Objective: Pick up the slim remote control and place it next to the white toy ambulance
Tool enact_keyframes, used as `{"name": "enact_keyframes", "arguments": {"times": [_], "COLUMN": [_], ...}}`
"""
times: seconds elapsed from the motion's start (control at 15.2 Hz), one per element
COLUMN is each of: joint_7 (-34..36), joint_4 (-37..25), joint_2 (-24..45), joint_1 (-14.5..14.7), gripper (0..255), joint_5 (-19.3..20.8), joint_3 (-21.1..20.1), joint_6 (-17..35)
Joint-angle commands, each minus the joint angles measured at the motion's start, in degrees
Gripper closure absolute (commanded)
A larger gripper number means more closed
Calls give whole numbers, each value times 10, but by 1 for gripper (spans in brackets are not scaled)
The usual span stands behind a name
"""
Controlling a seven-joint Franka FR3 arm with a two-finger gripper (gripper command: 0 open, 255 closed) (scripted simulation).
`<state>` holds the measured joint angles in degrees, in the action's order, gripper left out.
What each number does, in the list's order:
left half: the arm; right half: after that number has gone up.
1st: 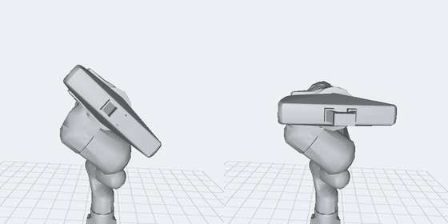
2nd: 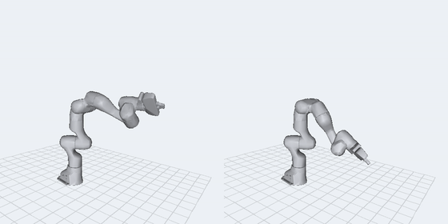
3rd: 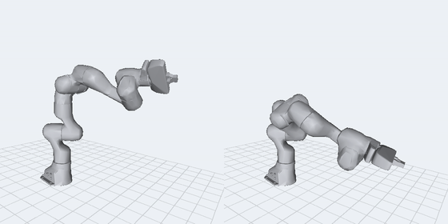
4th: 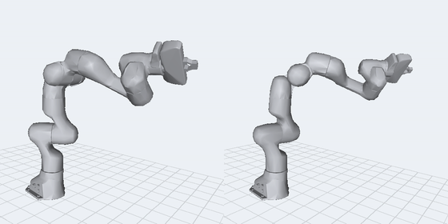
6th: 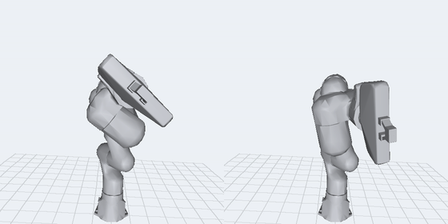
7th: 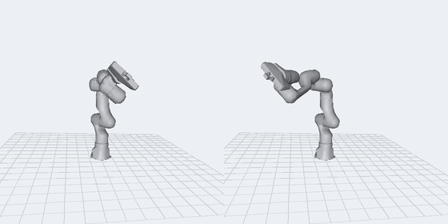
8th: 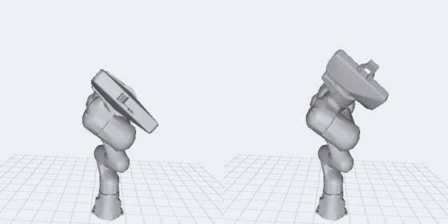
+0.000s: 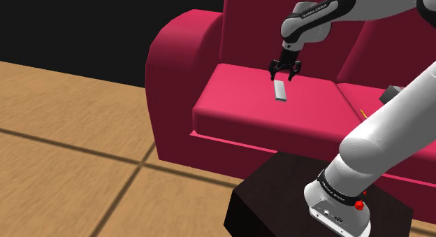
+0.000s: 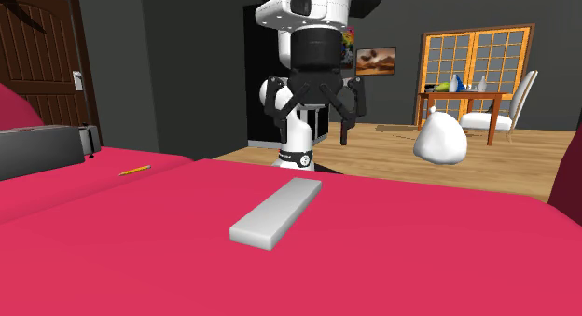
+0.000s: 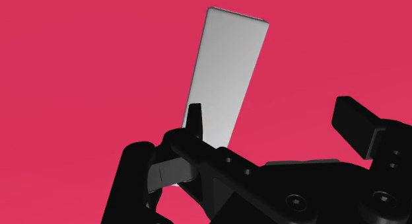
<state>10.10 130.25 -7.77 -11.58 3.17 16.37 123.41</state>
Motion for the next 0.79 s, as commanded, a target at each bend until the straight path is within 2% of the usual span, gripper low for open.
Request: {"name": "enact_keyframes", "arguments": {"times": [0.0, 0.26, 0.73], "joint_7": [-1, -7, -17], "joint_4": [-18, -59, -39], "joint_2": [37, 110, 143], "joint_1": [-8, -23, -26], "gripper": [0, 0, 0], "joint_5": [-7, -28, -42], "joint_3": [11, 28, 27], "joint_6": [19, 48, 99]}}
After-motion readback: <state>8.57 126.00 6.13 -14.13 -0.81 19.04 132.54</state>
